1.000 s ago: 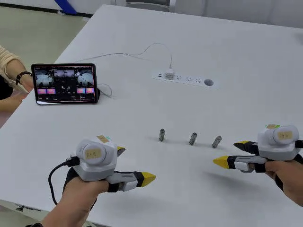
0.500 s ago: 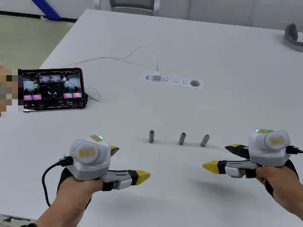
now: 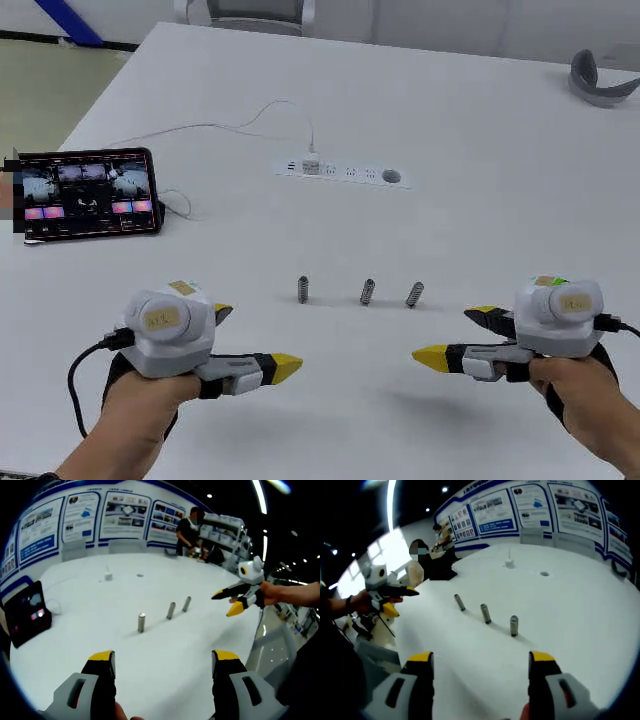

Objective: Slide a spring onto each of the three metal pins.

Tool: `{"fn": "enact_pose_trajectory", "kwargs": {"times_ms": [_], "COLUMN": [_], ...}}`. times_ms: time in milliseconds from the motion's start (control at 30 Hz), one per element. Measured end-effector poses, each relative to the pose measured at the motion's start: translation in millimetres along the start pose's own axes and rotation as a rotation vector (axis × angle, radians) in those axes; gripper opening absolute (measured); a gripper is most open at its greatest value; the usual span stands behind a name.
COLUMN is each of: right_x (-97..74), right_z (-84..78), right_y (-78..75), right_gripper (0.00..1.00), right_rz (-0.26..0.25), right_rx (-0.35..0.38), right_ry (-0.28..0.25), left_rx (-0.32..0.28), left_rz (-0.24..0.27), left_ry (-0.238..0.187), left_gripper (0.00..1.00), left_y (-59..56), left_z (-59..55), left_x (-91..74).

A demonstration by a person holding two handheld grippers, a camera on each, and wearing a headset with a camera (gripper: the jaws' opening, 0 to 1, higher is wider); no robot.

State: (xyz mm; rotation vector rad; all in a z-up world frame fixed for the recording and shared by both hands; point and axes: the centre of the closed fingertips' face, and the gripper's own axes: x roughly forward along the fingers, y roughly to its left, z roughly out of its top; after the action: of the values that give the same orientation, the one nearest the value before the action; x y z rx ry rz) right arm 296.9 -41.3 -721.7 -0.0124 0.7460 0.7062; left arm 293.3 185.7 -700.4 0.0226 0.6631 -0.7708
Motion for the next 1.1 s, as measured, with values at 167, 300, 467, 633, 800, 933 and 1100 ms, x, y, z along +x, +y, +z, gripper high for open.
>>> {"fn": "enact_pose_trajectory", "kwargs": {"times_ms": [167,300,467,633,800,933,1100], "right_x": [-4.9,-7.7,-9.7,-11.5,-13.3,-15.1,-16.9], "right_z": [0.1,0.3,-1.0,-4.4,-7.2,-7.5,-6.8], "right_y": [4.8,8.6,13.2,18.5,21.3,21.7,21.9], "right_gripper": [0.81,0.83,0.86,0.86,0.87,0.87,0.87], "right_rz": [-0.006,-0.010,-0.017,-0.022,-0.021,-0.025,-0.029], "right_rx": [0.010,0.030,0.057,0.069,0.075,0.082,0.085], "right_ry": [-0.014,-0.034,-0.056,-0.061,-0.060,-0.065,-0.070], "left_rx": [-0.011,-0.010,-0.009,-0.004,-0.003,-0.001,-0.025], "left_rz": [0.001,0.003,0.005,0.005,0.000,-0.012,-0.047], "left_ry": [-0.011,-0.016,-0.020,-0.022,-0.027,-0.038,-0.070], "left_gripper": [0.80,0.81,0.82,0.82,0.84,0.83,0.71], "left_y": [2.3,3.9,5.1,5.5,5.2,5.5,5.0], "left_z": [3.5,6.0,7.9,9.7,12.0,14.4,20.2], "left_x": [-0.5,-0.7,-1.2,-1.0,-1.0,-0.5,-0.7]}}
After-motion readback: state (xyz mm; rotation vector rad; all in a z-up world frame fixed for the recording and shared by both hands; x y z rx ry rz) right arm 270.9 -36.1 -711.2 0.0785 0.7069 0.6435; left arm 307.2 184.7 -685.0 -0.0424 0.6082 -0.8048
